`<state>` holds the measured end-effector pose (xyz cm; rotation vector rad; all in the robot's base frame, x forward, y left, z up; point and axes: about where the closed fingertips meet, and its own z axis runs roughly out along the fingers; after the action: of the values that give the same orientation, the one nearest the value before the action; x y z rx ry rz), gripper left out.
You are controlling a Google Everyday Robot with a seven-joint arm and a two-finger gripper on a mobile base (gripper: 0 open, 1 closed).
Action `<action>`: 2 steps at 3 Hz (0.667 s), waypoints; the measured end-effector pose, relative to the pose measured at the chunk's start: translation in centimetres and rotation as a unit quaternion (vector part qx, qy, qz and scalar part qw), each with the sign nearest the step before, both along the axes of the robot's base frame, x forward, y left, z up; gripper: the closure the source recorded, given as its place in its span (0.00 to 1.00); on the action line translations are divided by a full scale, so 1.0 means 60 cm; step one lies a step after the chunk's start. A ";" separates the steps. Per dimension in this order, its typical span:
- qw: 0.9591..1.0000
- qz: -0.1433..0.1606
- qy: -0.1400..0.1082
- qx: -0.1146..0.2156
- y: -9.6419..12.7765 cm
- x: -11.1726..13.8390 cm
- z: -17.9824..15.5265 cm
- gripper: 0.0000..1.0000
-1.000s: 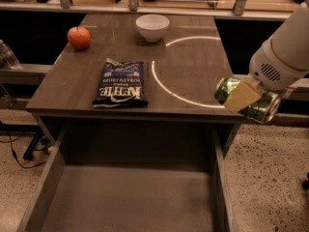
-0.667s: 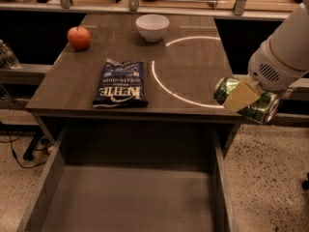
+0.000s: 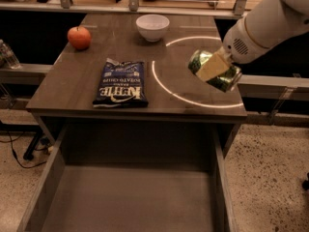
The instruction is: Pick green can from top drawer and place on counter
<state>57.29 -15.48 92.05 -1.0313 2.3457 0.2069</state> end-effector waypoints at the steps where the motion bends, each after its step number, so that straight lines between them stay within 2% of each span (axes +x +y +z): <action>1: 0.998 0.020 -0.028 0.054 0.033 0.065 0.004 1.00; 2: 0.992 0.038 -0.045 0.116 0.068 0.116 -0.002 1.00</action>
Offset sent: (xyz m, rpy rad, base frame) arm 0.1044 0.0594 -0.0008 0.3841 -0.1345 0.1140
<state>64.27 -11.42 91.94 -0.9951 2.1435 0.4413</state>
